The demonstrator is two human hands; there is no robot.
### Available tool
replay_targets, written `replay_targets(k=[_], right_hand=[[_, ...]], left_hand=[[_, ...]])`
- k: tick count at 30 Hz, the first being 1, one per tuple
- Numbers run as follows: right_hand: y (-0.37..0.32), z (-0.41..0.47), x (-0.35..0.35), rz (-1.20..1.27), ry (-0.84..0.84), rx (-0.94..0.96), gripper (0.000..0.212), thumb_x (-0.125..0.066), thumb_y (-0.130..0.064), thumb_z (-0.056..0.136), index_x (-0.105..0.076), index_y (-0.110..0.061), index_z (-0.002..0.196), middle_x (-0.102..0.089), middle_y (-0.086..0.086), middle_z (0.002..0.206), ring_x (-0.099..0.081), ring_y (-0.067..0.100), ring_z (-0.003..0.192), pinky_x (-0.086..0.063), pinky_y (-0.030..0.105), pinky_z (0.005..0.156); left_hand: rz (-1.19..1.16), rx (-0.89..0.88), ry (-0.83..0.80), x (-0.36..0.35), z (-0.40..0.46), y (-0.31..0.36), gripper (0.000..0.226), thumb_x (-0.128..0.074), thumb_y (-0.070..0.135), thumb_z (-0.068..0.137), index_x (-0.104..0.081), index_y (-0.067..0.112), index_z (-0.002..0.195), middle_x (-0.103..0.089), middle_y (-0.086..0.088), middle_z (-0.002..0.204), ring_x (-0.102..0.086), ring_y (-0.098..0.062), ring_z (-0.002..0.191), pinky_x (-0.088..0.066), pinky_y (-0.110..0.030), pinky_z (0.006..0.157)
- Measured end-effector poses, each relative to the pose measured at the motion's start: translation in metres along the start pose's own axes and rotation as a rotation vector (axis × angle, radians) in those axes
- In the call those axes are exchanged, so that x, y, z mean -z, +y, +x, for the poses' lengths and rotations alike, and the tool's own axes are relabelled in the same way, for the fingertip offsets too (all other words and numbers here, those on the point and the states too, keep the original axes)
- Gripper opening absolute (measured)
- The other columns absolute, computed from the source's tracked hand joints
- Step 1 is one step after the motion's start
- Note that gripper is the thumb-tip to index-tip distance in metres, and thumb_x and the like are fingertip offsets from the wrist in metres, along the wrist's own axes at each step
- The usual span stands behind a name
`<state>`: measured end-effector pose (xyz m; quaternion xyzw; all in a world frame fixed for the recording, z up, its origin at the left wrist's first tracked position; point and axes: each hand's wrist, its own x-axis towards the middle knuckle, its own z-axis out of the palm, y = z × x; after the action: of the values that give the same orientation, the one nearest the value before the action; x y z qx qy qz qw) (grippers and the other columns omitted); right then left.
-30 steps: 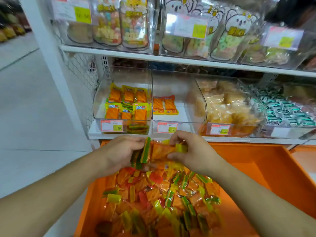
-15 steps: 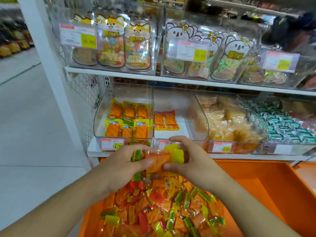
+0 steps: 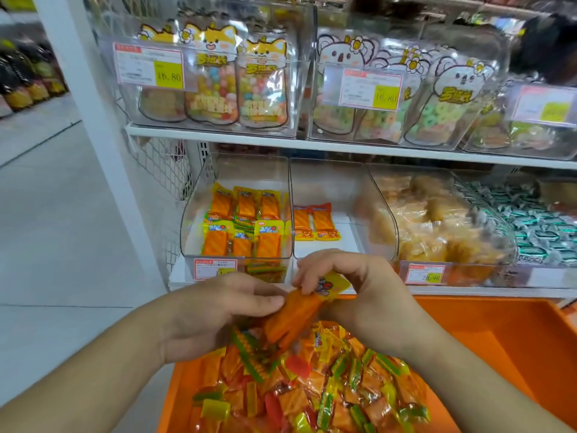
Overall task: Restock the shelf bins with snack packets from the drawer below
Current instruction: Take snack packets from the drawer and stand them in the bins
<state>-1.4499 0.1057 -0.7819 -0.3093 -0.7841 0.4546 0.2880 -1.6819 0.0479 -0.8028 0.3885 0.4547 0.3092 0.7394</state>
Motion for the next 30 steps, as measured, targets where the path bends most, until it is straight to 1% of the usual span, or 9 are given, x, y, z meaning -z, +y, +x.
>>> replay_targets(k=[3,5,7,9,14,21,24,27,30], right_hand=[[0.005,0.002,0.002,-0.146,0.040,0.023,0.045,-0.088,0.000,0.077,-0.074,-0.030,0.107,-0.064,-0.016,0.131,-0.057,0.006,0.132,-0.046,0.021,0.105],[0.011,0.002,0.003,-0.213,0.091,-0.006,0.060,-0.080,0.000,0.087,-0.063,-0.041,0.127,-0.057,-0.020,0.138,-0.051,0.002,0.135,-0.045,0.019,0.106],[0.016,0.001,0.002,-0.152,0.211,-0.082,0.063,-0.064,0.010,0.093,-0.058,-0.040,0.129,-0.060,-0.017,0.130,-0.058,0.003,0.125,-0.052,0.031,0.101],[0.020,0.001,0.000,0.041,0.266,-0.171,0.052,-0.057,0.015,0.093,-0.060,-0.027,0.123,-0.068,-0.005,0.114,-0.068,0.011,0.108,-0.055,0.049,0.095],[0.016,0.001,-0.018,0.199,0.115,-0.183,0.037,-0.073,-0.008,0.095,-0.060,-0.024,0.125,-0.073,0.013,0.103,-0.068,0.041,0.085,-0.059,0.058,0.081],[0.017,0.018,-0.025,0.137,0.151,-0.175,0.037,-0.078,-0.006,0.091,-0.068,-0.037,0.109,-0.064,0.027,0.082,-0.063,0.045,0.071,-0.055,0.057,0.070],[0.018,0.037,-0.028,0.108,0.147,-0.170,0.035,-0.077,-0.008,0.091,-0.066,-0.031,0.115,-0.060,0.031,0.083,-0.064,0.045,0.074,-0.056,0.057,0.073],[0.021,0.059,-0.026,-0.001,0.141,-0.140,0.042,-0.075,-0.023,0.095,-0.056,-0.037,0.129,-0.069,0.007,0.099,-0.068,0.023,0.089,-0.058,0.042,0.079],[0.028,0.075,-0.018,-0.299,0.162,-0.110,0.058,-0.069,-0.037,0.098,-0.041,-0.038,0.149,-0.057,-0.020,0.137,-0.053,0.002,0.127,-0.048,0.027,0.104]], left_hand=[[-0.025,-0.103,0.135,0.000,0.007,-0.002,0.032,-0.080,0.011,0.084,-0.076,0.003,0.115,-0.075,-0.021,0.107,-0.074,-0.022,0.083,-0.056,-0.025,0.061],[0.052,-0.175,0.267,0.000,0.009,-0.003,0.038,-0.084,0.014,0.077,-0.077,0.008,0.114,-0.077,-0.019,0.109,-0.075,-0.026,0.092,-0.061,-0.034,0.076],[0.126,-0.223,0.415,-0.004,0.008,-0.003,0.043,-0.086,0.020,0.075,-0.075,0.015,0.116,-0.078,-0.012,0.109,-0.075,-0.027,0.104,-0.054,-0.048,0.102],[0.163,-0.250,0.516,-0.009,0.005,-0.003,0.034,-0.086,0.016,0.083,-0.074,0.021,0.115,-0.080,-0.004,0.105,-0.076,-0.022,0.102,-0.052,-0.048,0.106],[0.224,-0.256,0.516,-0.027,0.001,-0.003,0.029,-0.076,0.012,0.091,-0.067,0.023,0.116,-0.080,0.007,0.101,-0.077,-0.011,0.095,-0.059,-0.034,0.092],[0.470,-0.244,0.526,-0.008,0.003,0.003,0.046,-0.087,0.032,0.082,-0.065,0.031,0.122,-0.077,0.015,0.109,-0.073,-0.005,0.101,-0.059,-0.037,0.096],[0.450,-0.264,0.575,0.006,0.008,0.012,0.045,-0.089,0.022,0.080,-0.066,0.020,0.119,-0.079,0.006,0.104,-0.076,-0.012,0.098,-0.060,-0.043,0.095],[0.413,-0.282,0.689,0.022,0.017,0.029,0.030,-0.087,0.014,0.081,-0.067,0.016,0.103,-0.079,-0.001,0.095,-0.076,-0.026,0.093,-0.060,-0.051,0.092],[0.410,-0.275,0.855,0.047,0.031,0.051,0.030,-0.086,0.022,0.083,-0.066,0.021,0.106,-0.076,0.001,0.095,-0.075,-0.024,0.087,-0.061,-0.044,0.081]])
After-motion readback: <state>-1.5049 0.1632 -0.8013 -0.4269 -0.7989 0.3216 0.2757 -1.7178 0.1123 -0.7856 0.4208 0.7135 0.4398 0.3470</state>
